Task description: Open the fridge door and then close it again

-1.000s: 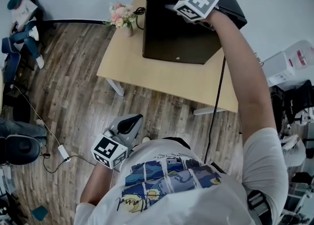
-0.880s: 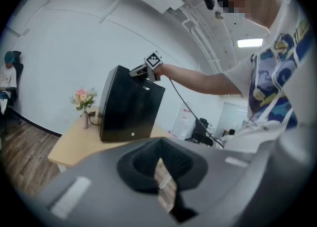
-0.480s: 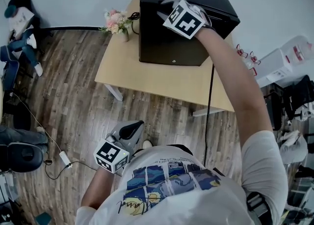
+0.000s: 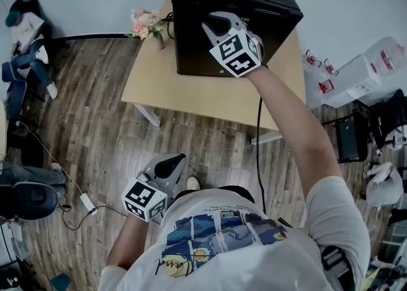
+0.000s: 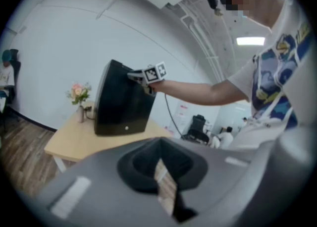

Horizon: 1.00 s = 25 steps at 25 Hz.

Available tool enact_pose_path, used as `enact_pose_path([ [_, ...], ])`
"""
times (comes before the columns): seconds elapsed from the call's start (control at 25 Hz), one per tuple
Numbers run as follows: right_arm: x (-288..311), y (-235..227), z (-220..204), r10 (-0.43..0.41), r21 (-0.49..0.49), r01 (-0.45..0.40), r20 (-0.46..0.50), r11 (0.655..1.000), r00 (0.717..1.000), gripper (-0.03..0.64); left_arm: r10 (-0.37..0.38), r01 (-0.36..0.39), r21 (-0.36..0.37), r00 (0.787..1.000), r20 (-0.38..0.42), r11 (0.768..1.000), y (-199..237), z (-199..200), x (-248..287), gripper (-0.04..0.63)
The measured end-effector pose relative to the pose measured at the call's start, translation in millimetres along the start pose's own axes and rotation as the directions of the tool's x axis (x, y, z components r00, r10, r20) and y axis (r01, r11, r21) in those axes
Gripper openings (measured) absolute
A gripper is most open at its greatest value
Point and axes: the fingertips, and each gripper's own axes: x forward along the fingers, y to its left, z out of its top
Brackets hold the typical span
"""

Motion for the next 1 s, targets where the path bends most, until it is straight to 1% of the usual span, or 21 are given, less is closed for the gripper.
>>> enact_pose_path([
  [0.04,-9,9,-11,0.012,0.029,-0.011,-0.003,1.0,1.0,0.063,0.005,-0.005,-0.001,1.0,-0.004,1.0,-2,-2,0,0.009],
  [0.12,-29,30,-36,0.052,0.091,-0.051,-0.019,0.995,0.998,0.048,0.01,-0.01,0.002,1.0,-0.01,1.0,-8,-4,2,0.009],
  [0.24,-62,63,-75,0.108,0.217,-0.098,-0.033,0.971,0.994,0.029,0.012,-0.012,0.022,1.0,-0.005,1.0,-18,0,8,0.009],
  [0.32,-90,85,-98,0.13,0.331,-0.113,-0.031,0.937,0.991,0.028,0.014,-0.014,0.029,1.0,0.002,0.999,-27,2,15,0.009],
  [0.4,-121,109,-120,0.155,0.445,-0.126,-0.028,0.887,0.988,0.025,0.02,-0.02,0.028,1.0,0.014,0.999,-39,6,23,0.009],
  [0.48,-155,133,-139,0.179,0.519,-0.141,-0.024,0.843,0.984,0.025,0.032,-0.033,0.032,0.999,0.029,0.999,-52,11,33,0.009],
  [0.6,-205,167,-160,0.217,0.585,-0.167,-0.016,0.793,0.976,0.025,0.044,-0.046,0.035,0.998,0.041,0.998,-72,13,44,0.008],
  [0.68,-236,185,-170,0.238,0.615,-0.18,-0.012,0.768,0.971,0.023,0.047,-0.049,0.034,0.998,0.035,0.998,-85,8,50,0.009],
  [0.84,-298,197,-183,0.258,0.636,-0.203,0.005,0.745,0.966,0.023,0.045,-0.046,0.044,0.999,0.026,0.998,-119,5,67,0.008],
  [1.0,-349,201,-186,0.248,0.674,-0.212,0.043,0.708,0.968,0.023,0.06,-0.061,0.039,0.998,0.033,0.997,-150,0,75,0.008],
])
